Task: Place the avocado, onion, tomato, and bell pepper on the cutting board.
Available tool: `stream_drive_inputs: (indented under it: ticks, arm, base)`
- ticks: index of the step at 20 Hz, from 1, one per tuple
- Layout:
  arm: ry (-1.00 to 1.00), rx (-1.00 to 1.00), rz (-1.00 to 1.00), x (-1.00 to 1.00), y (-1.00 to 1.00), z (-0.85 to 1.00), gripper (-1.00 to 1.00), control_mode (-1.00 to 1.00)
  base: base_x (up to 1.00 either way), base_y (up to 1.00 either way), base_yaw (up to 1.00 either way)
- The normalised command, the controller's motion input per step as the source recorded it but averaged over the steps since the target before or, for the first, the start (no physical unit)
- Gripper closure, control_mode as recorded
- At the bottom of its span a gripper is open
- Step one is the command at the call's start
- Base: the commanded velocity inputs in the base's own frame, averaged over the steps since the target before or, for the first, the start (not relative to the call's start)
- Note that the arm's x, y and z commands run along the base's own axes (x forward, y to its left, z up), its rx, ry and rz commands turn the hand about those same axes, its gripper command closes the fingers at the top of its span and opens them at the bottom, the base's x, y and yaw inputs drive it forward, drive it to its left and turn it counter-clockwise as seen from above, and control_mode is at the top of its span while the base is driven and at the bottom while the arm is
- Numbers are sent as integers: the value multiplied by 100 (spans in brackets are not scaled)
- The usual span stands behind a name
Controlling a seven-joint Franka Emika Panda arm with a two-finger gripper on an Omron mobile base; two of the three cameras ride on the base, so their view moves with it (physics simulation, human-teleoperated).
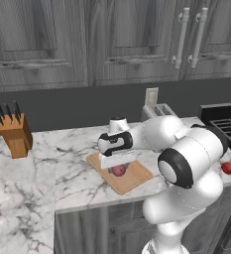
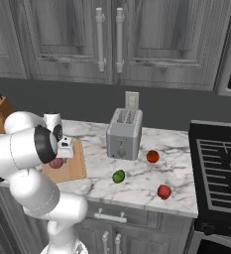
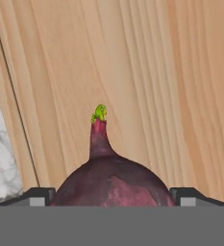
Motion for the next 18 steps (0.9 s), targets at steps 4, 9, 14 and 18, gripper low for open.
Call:
stream_drive_inputs:
  ticks: [4, 9, 14, 18]
  arm:
    - [0, 0, 0, 0, 0, 0, -100, -100]
    - [0, 0, 0, 0, -1, 0, -100, -100]
    - [-2, 0, 0, 0, 0, 15, -100, -100]
    - [-10, 0, 0, -10, -4, 42, -100, -100]
  base:
    - [0, 0, 0]
    - [0, 0, 0]
    - [0, 0, 0]
    - [0, 0, 0]
